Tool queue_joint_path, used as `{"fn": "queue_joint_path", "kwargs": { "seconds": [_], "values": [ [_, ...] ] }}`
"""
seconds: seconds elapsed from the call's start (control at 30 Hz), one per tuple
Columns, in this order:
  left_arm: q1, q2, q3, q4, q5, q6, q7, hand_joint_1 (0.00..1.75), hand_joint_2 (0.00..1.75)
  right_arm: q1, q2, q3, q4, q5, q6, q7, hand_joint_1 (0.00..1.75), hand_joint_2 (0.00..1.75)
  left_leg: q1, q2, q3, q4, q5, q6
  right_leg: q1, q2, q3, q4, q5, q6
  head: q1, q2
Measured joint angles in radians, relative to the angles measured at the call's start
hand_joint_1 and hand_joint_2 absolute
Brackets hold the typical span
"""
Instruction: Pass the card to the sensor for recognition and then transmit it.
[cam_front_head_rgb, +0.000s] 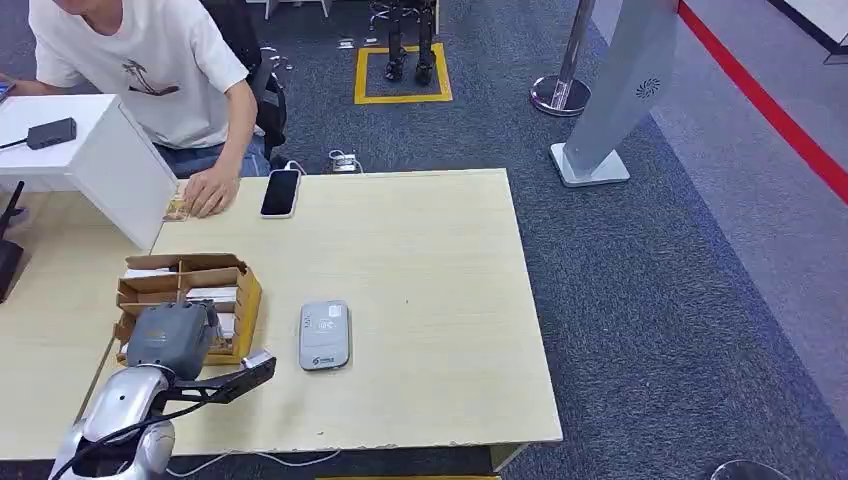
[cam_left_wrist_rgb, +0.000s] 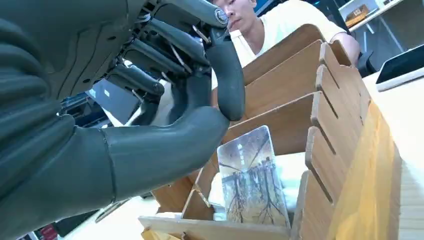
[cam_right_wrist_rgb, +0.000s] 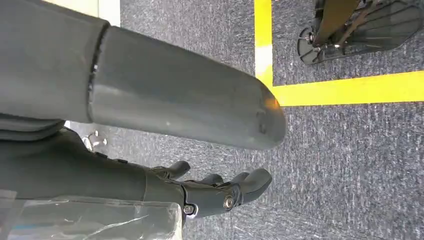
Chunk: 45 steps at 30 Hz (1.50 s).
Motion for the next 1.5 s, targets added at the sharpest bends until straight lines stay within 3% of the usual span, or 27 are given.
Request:
{"fn": "queue_joint_path", "kwargs": {
  "seconds": [0.57, 0.6, 0.67, 0.7, 0.9, 0.93, 1.5],
  "values": [
    [-0.005, -0.002, -0.006, 0.0, 0.005, 0.008, -0.003, 1.75, 1.75, 0.0, 0.0, 0.0, 0.0, -0.004, 0.0, 0.001, 0.0, 0.0, 0.0, 0.0, 0.0, 0.0, 0.0, 0.0, 0.0, 0.0, 0.0, 0.0, 0.0, 0.0, 0.0, 0.0],
    [-0.005, -0.002, -0.007, 0.0, 0.006, 0.009, -0.003, 0.0, 1.75, 0.0, 0.0, 0.0, 0.0, -0.005, 0.0, 0.0, 0.0, 0.0, 0.0, 0.0, 0.0, 0.0, 0.0, 0.0, 0.0, 0.0, 0.0, 0.0, 0.0, 0.0, 0.0, 0.0],
    [-0.006, -0.002, -0.008, -0.001, 0.007, 0.011, -0.003, 0.0, 1.75, 0.0, 0.0, 0.0, 0.0, -0.008, 0.0, -0.002, 0.0, 0.0, 0.0, 0.0, 0.0, 0.0, 0.0, 0.0, 0.0, 0.0, 0.0, 0.0, 0.0, 0.0, 0.0, 0.0],
    [-0.006, -0.002, -0.008, -0.002, 0.007, 0.013, -0.003, 0.0, 0.0, 0.0, 0.0, 0.0, 0.0, -0.01, 0.0, -0.003, 0.0, 0.0, 0.0, 0.0, 0.0, 0.0, 0.0, 0.0, 0.0, 0.0, 0.0, 0.0, 0.0, 0.0, 0.0, 0.0],
    [-0.012, -0.011, -0.008, -0.009, 0.002, 0.024, 0.001, 0.0, 0.0, 0.0, 0.0, 0.0, 0.0, -0.016, 0.0, -0.003, 0.0, 0.0, 0.0, 0.0, 0.0, 0.0, 0.0, 0.0, 0.0, 0.0, 0.0, 0.0, 0.0, 0.0, 0.0, 0.0],
    [-0.015, -0.018, -0.008, -0.013, 0.006, 0.023, 0.001, 0.0, 1.75, 0.0, 0.0, 0.0, 0.0, -0.019, 0.0, -0.003, 0.0, 0.0, 0.0, 0.0, 0.0, 0.0, 0.0, 0.0, 0.0, 0.0, 0.0, 0.0, 0.0, 0.0, 0.0, 0.0],
    [-0.024, -0.027, -0.008, -0.048, 0.007, 0.023, 0.001, 0.0, 1.75, 0.0, 0.0, 0.0, 0.0, -0.031, 0.0, -0.005, 0.0, 0.0, 0.0, 0.0, 0.0, 0.0, 0.0, 0.0, 0.0, 0.0, 0.0, 0.0, 0.0, 0.0, 0.0, 0.0]
  ]
}}
